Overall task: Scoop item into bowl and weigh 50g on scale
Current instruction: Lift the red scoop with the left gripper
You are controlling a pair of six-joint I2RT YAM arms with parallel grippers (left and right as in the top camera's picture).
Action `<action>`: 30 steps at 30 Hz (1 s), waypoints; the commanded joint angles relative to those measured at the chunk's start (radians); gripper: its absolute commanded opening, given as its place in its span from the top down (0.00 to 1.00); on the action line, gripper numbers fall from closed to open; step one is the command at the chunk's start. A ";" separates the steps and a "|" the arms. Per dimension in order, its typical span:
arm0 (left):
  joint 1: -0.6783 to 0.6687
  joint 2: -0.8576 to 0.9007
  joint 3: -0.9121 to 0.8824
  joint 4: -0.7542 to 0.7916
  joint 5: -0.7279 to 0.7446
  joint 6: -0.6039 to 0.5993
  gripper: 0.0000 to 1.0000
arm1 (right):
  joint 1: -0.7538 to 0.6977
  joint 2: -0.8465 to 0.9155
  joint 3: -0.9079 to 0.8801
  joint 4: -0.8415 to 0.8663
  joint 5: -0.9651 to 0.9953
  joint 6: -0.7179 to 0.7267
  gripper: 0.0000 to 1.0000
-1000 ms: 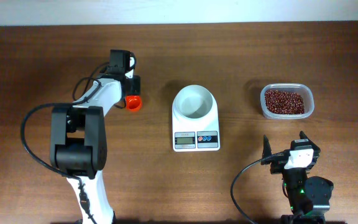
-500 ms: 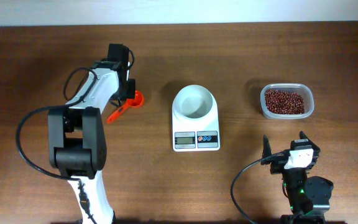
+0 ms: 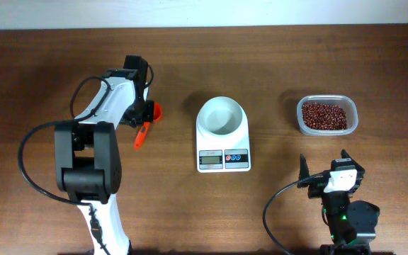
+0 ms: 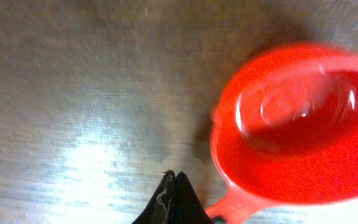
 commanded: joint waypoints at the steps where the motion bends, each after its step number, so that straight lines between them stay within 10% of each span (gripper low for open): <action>1: 0.006 0.000 0.008 -0.015 0.014 -0.014 0.99 | 0.005 0.001 -0.005 0.000 -0.006 0.002 0.01; 30: 0.004 0.000 0.097 -0.062 -0.035 -0.029 0.93 | 0.005 0.001 -0.005 0.000 -0.006 0.001 0.01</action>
